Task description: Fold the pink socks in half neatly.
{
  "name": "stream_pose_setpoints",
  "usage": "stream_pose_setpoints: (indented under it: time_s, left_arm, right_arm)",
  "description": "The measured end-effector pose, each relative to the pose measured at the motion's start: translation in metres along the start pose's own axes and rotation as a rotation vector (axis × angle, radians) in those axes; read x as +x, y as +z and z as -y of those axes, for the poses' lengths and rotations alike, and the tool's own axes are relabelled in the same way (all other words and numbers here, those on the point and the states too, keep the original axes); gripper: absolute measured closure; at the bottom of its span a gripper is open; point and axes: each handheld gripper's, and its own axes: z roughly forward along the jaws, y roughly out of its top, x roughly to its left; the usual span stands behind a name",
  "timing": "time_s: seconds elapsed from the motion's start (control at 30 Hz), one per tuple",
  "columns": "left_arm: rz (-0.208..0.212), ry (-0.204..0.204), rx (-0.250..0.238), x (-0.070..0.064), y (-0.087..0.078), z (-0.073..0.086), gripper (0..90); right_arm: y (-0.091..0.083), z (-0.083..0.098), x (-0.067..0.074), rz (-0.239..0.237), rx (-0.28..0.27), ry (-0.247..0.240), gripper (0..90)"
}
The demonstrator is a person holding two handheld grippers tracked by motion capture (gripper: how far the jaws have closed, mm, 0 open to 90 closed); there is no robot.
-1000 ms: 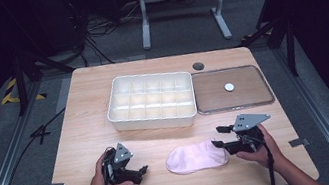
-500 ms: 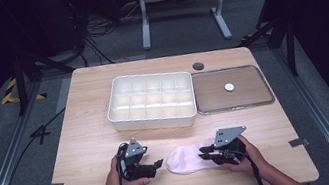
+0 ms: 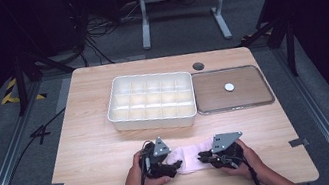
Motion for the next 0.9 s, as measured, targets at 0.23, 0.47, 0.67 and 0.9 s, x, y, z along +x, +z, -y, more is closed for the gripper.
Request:
stream_pose_setpoints:
  time_s: [0.23, 0.47, 0.67, 0.9]
  left_arm:
    - [0.014, 0.003, 0.021, 0.0, -0.002, -0.003, 46.3]
    - [0.058, -0.034, 0.028, 0.009, -0.006, -0.003, 73.6]
    - [0.069, -0.045, 0.007, 0.009, -0.006, -0.002, 79.4]
    - [0.115, -0.053, -0.079, 0.008, -0.011, -0.011, 80.0]
  right_arm:
    - [0.002, 0.0, 0.0, 0.005, -0.007, 0.003, 81.9]
    - [0.006, -0.003, -0.003, 0.008, -0.011, 0.024, 84.4]
    - [0.007, -0.006, -0.006, -0.009, -0.001, 0.039, 84.8]
    - [0.009, -0.011, -0.009, -0.027, 0.027, 0.04, 85.4]
